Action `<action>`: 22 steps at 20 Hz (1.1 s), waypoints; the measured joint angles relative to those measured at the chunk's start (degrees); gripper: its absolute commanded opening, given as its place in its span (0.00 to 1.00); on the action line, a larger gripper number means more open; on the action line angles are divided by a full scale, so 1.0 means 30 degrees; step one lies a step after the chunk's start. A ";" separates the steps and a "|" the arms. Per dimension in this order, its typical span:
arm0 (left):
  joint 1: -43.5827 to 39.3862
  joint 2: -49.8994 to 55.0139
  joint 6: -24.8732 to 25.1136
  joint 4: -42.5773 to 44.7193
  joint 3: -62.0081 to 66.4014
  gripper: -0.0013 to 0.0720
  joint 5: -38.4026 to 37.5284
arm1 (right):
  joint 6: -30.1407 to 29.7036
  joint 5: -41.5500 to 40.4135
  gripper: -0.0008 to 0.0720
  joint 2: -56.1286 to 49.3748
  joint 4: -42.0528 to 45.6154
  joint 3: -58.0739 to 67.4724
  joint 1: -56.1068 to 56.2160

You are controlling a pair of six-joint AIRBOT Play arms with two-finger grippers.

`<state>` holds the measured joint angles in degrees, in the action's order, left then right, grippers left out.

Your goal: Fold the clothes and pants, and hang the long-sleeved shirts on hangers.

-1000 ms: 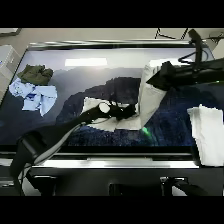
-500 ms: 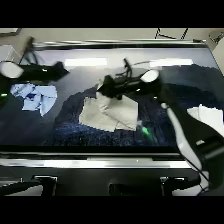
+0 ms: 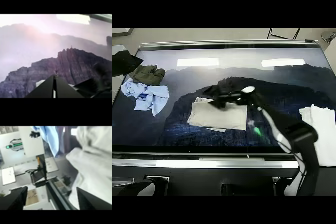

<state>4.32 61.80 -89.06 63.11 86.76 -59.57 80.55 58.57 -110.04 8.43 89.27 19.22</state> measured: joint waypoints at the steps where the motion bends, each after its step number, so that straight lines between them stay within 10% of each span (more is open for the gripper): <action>1: 0.0036 -0.0073 0.0051 0.0036 0.0000 0.05 -0.0051 | 0.0415 0.0998 0.98 0.0576 0.1617 0.0007 -0.1268; 6: 0.0080 -0.0240 0.0197 0.0284 0.0000 0.05 -0.0219 | 0.3337 0.6513 0.94 0.2965 1.2458 -0.1282 -0.6557; 12: 0.0080 -0.0262 0.0117 0.0117 0.0000 0.05 -0.0299 | 0.1625 0.5705 0.92 0.3002 1.2466 -0.5610 -0.6171; 14: 0.0066 -0.0262 0.0051 -0.0146 0.0000 0.05 -0.0313 | 0.0801 0.4583 0.47 0.2623 1.0987 -0.6113 -0.5603; 15: 0.0036 -0.0262 0.0051 -0.0240 0.0000 0.05 -0.0306 | 0.0415 0.3934 0.08 0.2448 1.0542 -0.6288 -0.5391; 22: -0.0022 -0.0189 0.0044 -0.0561 0.0000 0.05 -0.0306 | -0.1639 0.4153 0.06 0.3104 0.7978 -0.3155 -0.7089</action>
<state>4.25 61.23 -88.92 61.43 86.76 -60.49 75.64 71.02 -100.73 32.36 79.81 -2.04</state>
